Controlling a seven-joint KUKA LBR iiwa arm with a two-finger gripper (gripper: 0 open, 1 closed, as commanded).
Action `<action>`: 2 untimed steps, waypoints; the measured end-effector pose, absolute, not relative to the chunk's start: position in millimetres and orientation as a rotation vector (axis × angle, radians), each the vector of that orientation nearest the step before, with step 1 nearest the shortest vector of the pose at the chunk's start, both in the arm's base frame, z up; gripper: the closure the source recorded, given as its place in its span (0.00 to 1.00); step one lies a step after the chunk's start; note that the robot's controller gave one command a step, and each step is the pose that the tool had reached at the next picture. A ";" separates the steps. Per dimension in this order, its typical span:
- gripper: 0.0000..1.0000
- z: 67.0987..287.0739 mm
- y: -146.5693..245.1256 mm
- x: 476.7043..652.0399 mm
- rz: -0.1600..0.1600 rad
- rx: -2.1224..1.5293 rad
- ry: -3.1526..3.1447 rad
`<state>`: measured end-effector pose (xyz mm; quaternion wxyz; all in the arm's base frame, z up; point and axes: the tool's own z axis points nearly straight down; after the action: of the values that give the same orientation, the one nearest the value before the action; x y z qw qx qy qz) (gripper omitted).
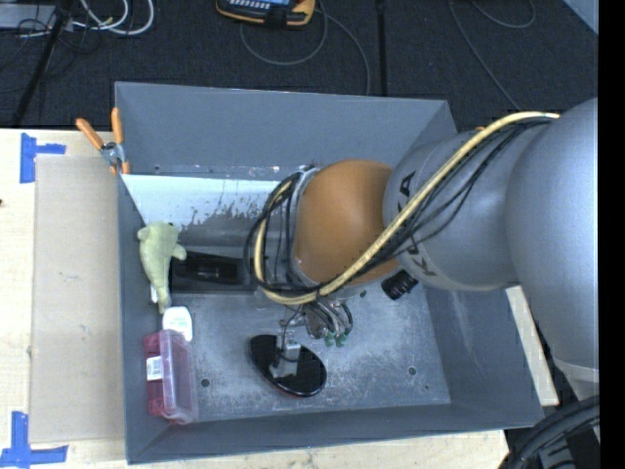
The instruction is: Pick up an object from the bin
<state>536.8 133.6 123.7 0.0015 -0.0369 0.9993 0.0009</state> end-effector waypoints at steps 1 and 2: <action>0.00 91.3 114.0 527.7 0.006 -0.538 3.107; 1.00 71.6 108.5 484.2 0.009 -0.036 3.134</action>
Offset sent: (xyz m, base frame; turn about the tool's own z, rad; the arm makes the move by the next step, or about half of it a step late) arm -0.0539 -0.0275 -0.0537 0.0514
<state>484.2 108.5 71.6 0.0038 -0.0116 0.9999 0.0029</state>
